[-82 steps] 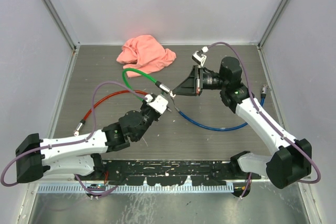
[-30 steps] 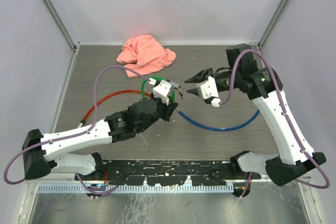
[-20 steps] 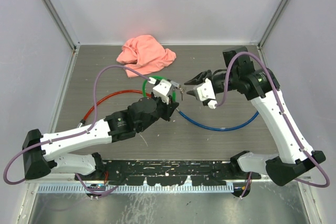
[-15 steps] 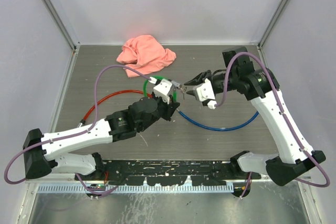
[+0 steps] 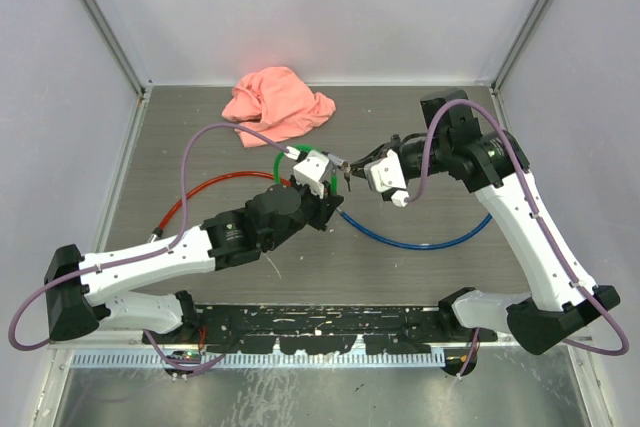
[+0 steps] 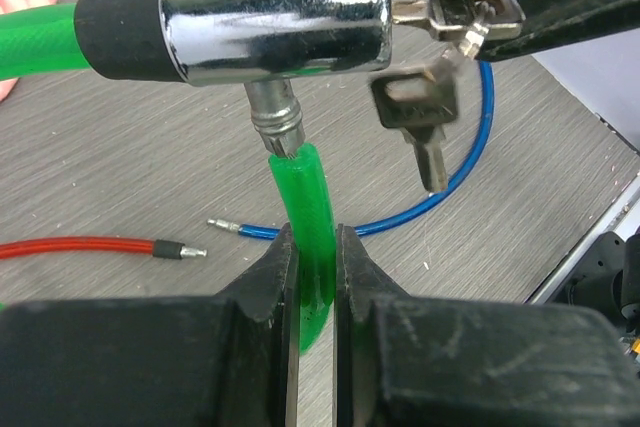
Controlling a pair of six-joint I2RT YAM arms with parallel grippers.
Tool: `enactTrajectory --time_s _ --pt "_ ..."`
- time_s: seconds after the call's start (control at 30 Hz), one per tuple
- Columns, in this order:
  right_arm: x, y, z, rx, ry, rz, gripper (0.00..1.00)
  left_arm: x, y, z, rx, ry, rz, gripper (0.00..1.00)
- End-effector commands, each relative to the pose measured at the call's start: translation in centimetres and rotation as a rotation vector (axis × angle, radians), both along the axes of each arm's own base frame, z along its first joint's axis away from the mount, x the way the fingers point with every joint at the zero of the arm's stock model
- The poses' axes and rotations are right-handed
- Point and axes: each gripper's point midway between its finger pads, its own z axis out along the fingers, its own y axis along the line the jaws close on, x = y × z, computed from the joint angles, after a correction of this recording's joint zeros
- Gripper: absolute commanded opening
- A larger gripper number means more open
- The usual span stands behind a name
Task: Lock with the key
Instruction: Lock the lock.
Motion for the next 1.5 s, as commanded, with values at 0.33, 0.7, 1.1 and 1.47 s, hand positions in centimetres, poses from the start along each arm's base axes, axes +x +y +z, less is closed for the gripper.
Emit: enactTrajectory --time_s 0.33,0.7,1.1,1.47 --pt "-0.5 0.4 0.9 0.128 0.232 -0.163 0.08 1.3 0.4 4.7 -0.110 -0.103 0.063 0.00" --pt "-0.3 1.9 0.5 0.220 0.481 -0.382 0.06 2.2 1.8 4.0 -0.097 -0.128 0.138 0.00" --pt "0.6 2.3 0.2 0.349 0.732 -0.580 0.05 3.2 3.7 4.2 -0.110 -0.181 0.240 0.00" --pt "-1.3 1.5 4.3 0.400 0.708 -0.525 0.43 2.9 3.8 3.4 -0.095 -0.184 0.220 0.00"
